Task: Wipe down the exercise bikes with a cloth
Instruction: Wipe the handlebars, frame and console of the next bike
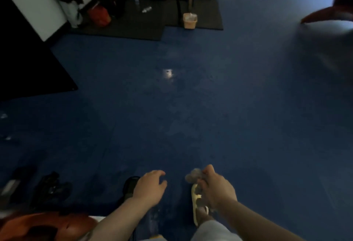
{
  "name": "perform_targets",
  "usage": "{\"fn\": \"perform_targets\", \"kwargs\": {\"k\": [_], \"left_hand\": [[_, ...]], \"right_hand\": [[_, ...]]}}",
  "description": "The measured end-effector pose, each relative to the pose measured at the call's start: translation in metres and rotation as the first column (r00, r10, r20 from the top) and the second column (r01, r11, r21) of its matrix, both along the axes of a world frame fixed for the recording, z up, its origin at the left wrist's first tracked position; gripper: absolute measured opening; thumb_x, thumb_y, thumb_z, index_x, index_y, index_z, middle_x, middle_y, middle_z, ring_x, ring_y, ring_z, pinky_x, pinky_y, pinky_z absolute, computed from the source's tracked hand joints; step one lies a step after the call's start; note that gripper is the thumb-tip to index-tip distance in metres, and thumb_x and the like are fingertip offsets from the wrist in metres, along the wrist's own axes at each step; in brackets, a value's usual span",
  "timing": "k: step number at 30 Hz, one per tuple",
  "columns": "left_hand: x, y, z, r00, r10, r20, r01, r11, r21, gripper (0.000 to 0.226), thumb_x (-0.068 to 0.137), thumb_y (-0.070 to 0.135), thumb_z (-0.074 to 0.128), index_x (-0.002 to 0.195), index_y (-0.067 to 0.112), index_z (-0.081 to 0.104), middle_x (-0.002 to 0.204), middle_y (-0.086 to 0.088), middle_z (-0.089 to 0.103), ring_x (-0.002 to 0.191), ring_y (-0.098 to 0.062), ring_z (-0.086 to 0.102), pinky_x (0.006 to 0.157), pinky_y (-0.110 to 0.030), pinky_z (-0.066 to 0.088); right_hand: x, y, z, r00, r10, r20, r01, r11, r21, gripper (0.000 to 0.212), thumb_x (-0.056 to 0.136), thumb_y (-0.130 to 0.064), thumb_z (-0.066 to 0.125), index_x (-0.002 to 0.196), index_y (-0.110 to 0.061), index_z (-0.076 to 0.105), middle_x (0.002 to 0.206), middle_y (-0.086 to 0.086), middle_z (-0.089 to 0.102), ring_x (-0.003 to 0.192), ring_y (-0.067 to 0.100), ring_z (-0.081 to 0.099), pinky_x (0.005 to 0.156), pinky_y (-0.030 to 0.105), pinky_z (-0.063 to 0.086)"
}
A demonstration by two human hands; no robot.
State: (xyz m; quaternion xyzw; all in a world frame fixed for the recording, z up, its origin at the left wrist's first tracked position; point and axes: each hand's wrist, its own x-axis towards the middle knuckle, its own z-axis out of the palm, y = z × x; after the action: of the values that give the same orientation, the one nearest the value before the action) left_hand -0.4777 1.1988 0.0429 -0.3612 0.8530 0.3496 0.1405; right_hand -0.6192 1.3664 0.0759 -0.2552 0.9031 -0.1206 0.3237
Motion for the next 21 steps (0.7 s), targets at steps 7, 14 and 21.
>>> {"fn": "perform_targets", "kwargs": {"k": [7,14,21], "left_hand": [[-0.076,-0.037,0.003,0.968,0.251,0.007,-0.251,0.968,0.004,0.037,0.097,0.033,0.046,0.132,0.024,0.053,0.138,0.008,0.053,0.124,-0.011,0.049,0.101,-0.022,0.037],[-0.098,-0.076,0.009,0.854,0.52,-0.001,-0.518,0.853,0.068,0.039,0.098,0.03,0.047,0.135,0.02,0.052,0.14,0.005,0.052,0.125,-0.012,0.049,0.106,-0.024,0.036],[-0.082,-0.165,-0.008,0.703,0.71,0.047,-0.71,0.696,0.101,0.037,0.097,0.029,0.047,0.133,0.022,0.053,0.137,0.002,0.054,0.122,-0.015,0.051,0.102,-0.024,0.04]], "right_hand": [[-0.118,-0.075,0.012,0.944,0.33,-0.008,-0.33,0.944,-0.025,0.014,0.095,-0.036,0.044,0.102,-0.029,0.034,0.093,-0.012,0.061,0.076,0.011,0.059,0.062,0.031,0.047],[-0.161,-0.174,0.018,0.826,0.563,0.043,-0.56,0.826,-0.056,0.01,0.099,-0.036,0.038,0.109,-0.033,0.038,0.097,-0.008,0.063,0.069,0.012,0.06,0.064,0.036,0.057],[-0.165,-0.296,-0.002,0.679,0.734,-0.015,-0.734,0.678,-0.038,0.018,0.098,-0.043,0.037,0.115,-0.036,0.04,0.101,-0.009,0.06,0.082,0.011,0.059,0.068,0.033,0.053]]}}
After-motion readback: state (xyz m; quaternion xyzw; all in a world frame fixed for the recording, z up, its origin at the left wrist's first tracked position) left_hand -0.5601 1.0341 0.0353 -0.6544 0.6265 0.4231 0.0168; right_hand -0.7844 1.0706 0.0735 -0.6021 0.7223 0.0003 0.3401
